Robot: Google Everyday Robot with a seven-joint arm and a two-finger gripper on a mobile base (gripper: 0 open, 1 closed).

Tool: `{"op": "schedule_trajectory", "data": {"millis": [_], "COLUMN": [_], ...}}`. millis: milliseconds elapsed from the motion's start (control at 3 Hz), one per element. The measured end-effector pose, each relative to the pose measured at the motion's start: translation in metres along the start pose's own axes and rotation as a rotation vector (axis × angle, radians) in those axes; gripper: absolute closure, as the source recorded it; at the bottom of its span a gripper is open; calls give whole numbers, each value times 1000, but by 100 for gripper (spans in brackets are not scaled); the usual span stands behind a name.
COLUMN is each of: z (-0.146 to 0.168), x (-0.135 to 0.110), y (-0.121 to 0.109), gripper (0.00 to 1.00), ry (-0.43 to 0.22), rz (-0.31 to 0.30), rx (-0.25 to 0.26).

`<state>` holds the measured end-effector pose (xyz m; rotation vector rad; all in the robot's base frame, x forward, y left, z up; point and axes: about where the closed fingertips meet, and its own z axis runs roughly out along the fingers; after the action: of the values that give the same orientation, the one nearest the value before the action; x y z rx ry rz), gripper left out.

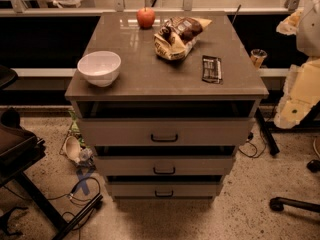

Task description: Open top drawer

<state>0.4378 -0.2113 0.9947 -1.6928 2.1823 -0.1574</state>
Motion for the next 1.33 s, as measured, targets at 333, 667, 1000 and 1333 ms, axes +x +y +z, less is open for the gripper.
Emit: {"op": "schedule_trajectory", "data": {"millis": [333, 667, 1000, 1333], "z": [0, 18, 55, 110], "x": [0, -2, -1, 9], "y": [0, 6, 29, 58], "gripper": [0, 0, 0, 0], "ry": [0, -30, -92, -108], "rz": [0, 19, 67, 145], "rx": [0, 6, -1, 1]}}
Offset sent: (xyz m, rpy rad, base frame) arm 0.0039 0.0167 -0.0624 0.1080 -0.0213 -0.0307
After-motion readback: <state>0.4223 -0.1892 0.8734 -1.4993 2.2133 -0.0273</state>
